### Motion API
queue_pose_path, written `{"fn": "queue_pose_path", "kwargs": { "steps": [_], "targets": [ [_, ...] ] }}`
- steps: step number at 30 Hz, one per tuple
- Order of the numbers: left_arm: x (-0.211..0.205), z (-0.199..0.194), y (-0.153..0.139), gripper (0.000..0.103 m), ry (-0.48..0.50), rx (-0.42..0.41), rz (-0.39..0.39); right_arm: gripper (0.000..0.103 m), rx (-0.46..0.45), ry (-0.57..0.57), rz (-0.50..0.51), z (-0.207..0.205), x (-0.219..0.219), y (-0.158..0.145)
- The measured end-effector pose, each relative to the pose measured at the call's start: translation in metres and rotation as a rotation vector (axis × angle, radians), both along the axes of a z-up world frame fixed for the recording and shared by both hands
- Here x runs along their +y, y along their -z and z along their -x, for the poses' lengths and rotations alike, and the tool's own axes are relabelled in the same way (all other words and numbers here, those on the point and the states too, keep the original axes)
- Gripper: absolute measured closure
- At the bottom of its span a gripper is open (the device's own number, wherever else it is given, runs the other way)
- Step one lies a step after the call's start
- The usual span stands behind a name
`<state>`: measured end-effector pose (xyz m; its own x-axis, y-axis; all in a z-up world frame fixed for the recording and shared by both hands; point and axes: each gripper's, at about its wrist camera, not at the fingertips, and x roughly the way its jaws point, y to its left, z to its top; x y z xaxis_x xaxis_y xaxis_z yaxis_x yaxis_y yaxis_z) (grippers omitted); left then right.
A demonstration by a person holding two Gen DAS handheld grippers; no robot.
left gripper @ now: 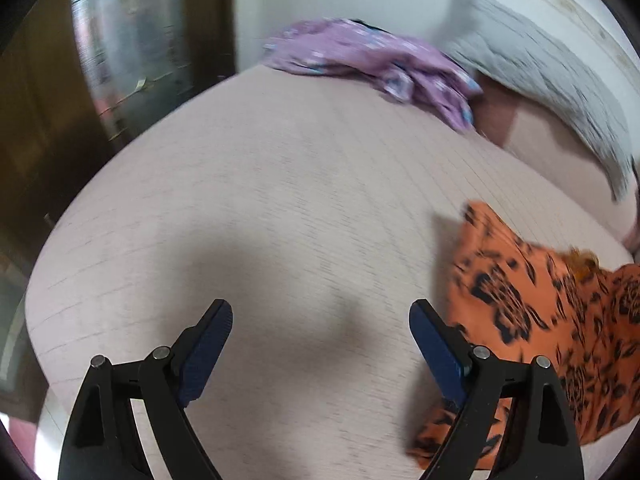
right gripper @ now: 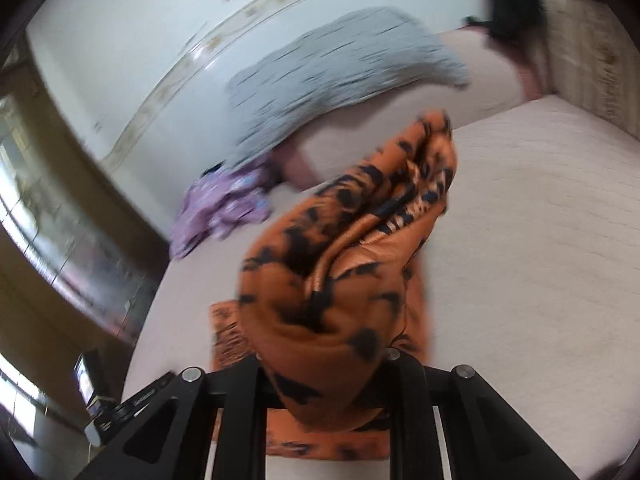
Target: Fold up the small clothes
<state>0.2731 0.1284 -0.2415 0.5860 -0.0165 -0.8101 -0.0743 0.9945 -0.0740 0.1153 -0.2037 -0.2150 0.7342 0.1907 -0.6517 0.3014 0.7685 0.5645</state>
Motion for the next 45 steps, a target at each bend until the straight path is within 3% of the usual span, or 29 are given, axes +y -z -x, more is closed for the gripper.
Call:
{"fn": "queue_pose_path", "kwargs": {
  "steps": [5,9,10,12,13,14,18,21,23,25,26,29,30,32,33,35,37,40,45],
  "targets": [
    [0.049,-0.005,0.001,0.013,-0.149,-0.026,-0.003,0.083,0.039,-0.179,-0.019,-0.036,0.094,0.023],
    [0.072,0.001,0.006,0.013,-0.195,-0.026,0.027,0.075,0.241,-0.282,-0.038,-0.060,0.152,0.079],
    [0.074,0.001,0.006,0.013,-0.181,-0.024,0.037,0.074,0.210,-0.272,-0.017,-0.056,0.156,0.082],
    [0.069,-0.002,0.006,0.013,-0.140,-0.041,0.060,0.060,0.113,-0.310,-0.029,-0.045,0.154,0.075],
    [0.066,0.000,0.003,0.013,-0.108,-0.064,0.079,0.035,0.075,-0.367,-0.092,-0.041,0.151,0.072],
    [0.060,0.002,-0.001,0.013,-0.066,-0.090,0.103,0.023,0.058,-0.406,-0.139,-0.037,0.149,0.070],
    [0.032,0.009,-0.016,0.013,0.088,-0.167,0.185,0.023,0.007,-0.455,-0.209,-0.009,0.115,0.059],
    [0.003,0.021,-0.028,0.013,0.194,-0.233,0.202,0.030,-0.043,-0.360,-0.213,0.014,0.067,0.054],
    [-0.022,0.029,-0.036,0.013,0.272,-0.273,0.180,0.052,-0.041,-0.283,-0.190,0.020,0.042,0.053],
    [-0.046,0.037,-0.037,0.013,0.337,-0.292,0.151,0.066,-0.006,-0.211,-0.190,0.013,0.020,0.061],
    [-0.054,0.040,-0.036,0.013,0.356,-0.289,0.134,0.066,0.011,-0.185,-0.210,0.008,0.012,0.069],
    [-0.085,0.038,-0.015,0.013,0.371,-0.202,-0.028,0.068,0.098,-0.176,-0.282,-0.008,0.011,0.105],
    [-0.095,0.031,0.002,0.013,0.371,-0.134,-0.117,0.070,0.134,-0.183,-0.285,-0.014,0.018,0.119],
    [-0.102,0.019,0.032,0.012,0.342,-0.023,-0.258,0.093,0.112,-0.171,-0.225,-0.015,0.024,0.127],
    [-0.097,0.015,0.042,0.010,0.313,0.003,-0.277,0.093,0.105,-0.179,-0.222,-0.017,0.024,0.128],
    [-0.080,0.006,0.042,0.010,0.292,0.036,-0.158,0.093,0.128,-0.199,-0.234,-0.025,0.020,0.126],
    [-0.069,-0.001,0.046,0.010,0.285,0.069,-0.091,0.093,0.129,-0.218,-0.221,-0.034,0.013,0.112],
    [-0.067,-0.003,0.047,0.010,0.283,0.084,-0.061,0.088,0.075,-0.193,-0.159,-0.047,0.005,0.091],
    [-0.071,-0.003,0.048,0.007,0.282,0.082,-0.090,0.088,0.100,-0.102,-0.141,-0.110,-0.009,0.089]
  ]
}}
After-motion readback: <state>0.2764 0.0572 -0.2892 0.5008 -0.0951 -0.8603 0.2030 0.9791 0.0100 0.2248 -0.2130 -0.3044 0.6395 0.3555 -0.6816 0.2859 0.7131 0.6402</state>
